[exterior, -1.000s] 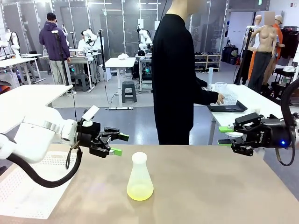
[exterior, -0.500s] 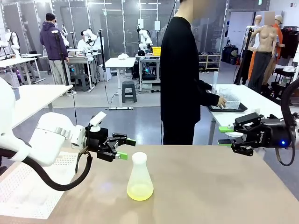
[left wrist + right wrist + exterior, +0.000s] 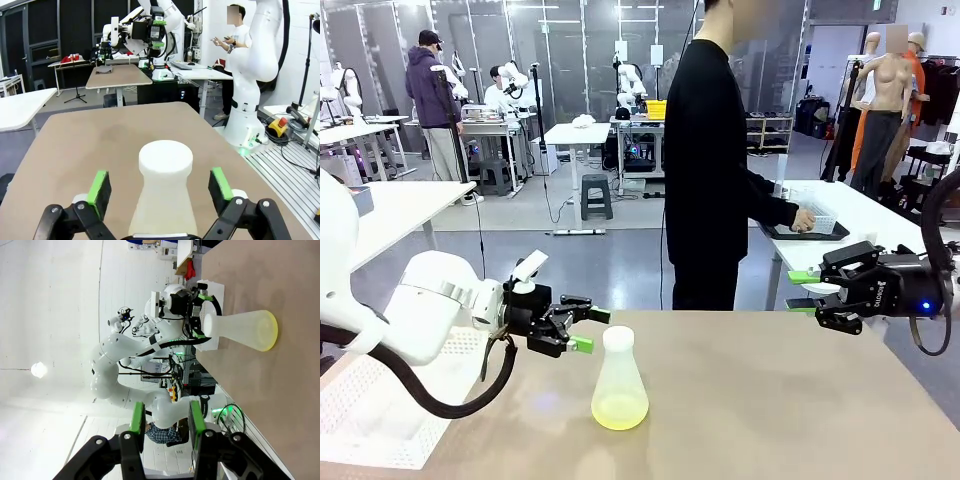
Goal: Prepare the solutions needed for the experiment.
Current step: When the human places the Big flask in the center of the table, pick up the Big flask and place it in the left Organizing basket.
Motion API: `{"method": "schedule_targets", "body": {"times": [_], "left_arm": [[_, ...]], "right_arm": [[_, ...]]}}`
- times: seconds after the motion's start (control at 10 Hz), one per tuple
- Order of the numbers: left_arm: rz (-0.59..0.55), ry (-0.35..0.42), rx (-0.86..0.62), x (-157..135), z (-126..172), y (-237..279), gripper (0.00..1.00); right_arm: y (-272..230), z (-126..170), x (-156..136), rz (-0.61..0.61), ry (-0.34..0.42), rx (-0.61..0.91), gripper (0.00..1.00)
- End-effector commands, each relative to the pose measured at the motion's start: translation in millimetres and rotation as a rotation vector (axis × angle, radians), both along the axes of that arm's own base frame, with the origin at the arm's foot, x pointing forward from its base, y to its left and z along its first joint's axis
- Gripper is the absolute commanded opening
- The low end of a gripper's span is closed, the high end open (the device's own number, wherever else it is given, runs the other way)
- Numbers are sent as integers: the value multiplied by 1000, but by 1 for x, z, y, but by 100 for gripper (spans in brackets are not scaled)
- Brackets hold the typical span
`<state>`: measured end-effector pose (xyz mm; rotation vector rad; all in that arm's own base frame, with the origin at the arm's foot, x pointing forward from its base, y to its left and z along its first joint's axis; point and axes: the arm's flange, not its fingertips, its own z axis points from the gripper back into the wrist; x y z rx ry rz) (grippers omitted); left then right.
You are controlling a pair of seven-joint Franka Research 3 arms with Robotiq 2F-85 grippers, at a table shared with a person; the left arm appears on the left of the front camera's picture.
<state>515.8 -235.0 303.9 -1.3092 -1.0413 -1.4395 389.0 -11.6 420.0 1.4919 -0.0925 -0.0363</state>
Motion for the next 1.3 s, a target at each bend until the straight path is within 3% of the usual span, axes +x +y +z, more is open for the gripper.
{"method": "schedule_targets", "body": {"times": [0.0,0.4,0.5,0.9,1.2], "left_arm": [[0,2,1,-1,3,0,100],[0,2,0,0,-1,0,100],[-34,49,-58,3,-10,-2,100],[41,50,-25,8,-38,-8,100],[8,79,-76,4,-46,-29,100]], "right_arm": [[0,0,0,2,-17,4,46],[0,0,0,2,-17,4,46],[0,0,0,2,-17,4,46],[0,0,0,2,-17,4,46],[0,0,0,2,-17,4,46]]}}
